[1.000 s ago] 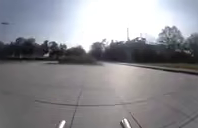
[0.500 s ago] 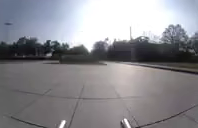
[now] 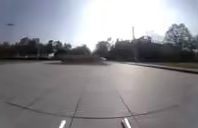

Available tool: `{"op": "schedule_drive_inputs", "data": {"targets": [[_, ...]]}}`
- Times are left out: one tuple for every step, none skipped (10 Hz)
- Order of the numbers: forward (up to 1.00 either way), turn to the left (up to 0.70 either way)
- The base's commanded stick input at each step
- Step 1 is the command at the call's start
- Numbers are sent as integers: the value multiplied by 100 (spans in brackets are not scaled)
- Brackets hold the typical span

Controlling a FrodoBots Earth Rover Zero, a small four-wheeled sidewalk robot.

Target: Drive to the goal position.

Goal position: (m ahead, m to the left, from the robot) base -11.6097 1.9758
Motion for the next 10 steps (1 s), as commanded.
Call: {"op": "schedule_drive_inputs", "data": {"targets": [[100, 0], [100, 0], [100, 0], [100, 6], [100, 0], [100, 4], [100, 0], [100, 0], [100, 4], [100, 0]]}}
